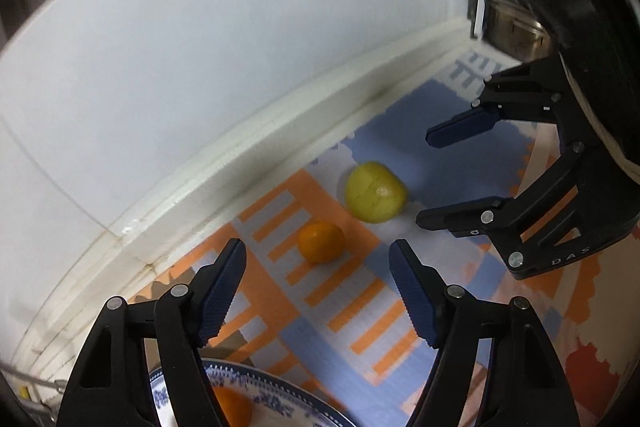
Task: Organize fruits
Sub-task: 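Move both tools back to the small orange and green apple on the mat, then grasp the small orange with the left tool while the right tool grasps the green apple, then carry the small orange and green apple over the plate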
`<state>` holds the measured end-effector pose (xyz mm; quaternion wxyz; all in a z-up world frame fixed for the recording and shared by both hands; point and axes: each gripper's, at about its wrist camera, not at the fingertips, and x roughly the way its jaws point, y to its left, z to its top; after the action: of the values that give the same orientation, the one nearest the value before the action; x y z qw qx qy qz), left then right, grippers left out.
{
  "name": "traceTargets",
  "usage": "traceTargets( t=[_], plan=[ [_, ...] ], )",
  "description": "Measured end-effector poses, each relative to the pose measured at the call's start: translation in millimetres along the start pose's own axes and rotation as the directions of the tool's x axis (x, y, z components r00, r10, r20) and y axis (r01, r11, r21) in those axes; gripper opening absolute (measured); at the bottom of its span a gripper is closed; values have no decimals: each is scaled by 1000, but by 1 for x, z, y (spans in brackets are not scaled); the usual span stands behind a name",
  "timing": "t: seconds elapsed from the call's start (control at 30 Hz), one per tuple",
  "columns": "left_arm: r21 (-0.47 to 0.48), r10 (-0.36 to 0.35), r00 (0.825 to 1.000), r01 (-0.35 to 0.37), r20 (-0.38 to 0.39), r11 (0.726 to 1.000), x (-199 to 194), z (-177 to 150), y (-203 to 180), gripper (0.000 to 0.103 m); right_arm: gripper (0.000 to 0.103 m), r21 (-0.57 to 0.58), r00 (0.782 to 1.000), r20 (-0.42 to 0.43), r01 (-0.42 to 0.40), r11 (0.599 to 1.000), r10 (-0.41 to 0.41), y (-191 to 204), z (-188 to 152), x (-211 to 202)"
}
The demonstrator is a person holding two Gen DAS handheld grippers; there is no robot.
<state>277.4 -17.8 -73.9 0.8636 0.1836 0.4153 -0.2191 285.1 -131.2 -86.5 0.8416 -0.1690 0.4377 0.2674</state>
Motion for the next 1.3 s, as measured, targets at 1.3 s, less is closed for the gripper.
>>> traceTargets(
  t=[1.3],
  plan=[
    [-57,-75,992,70,-99,996,5,-4,13,34,51,78,992,64,-115,990,110,-10,-6,32]
  ],
)
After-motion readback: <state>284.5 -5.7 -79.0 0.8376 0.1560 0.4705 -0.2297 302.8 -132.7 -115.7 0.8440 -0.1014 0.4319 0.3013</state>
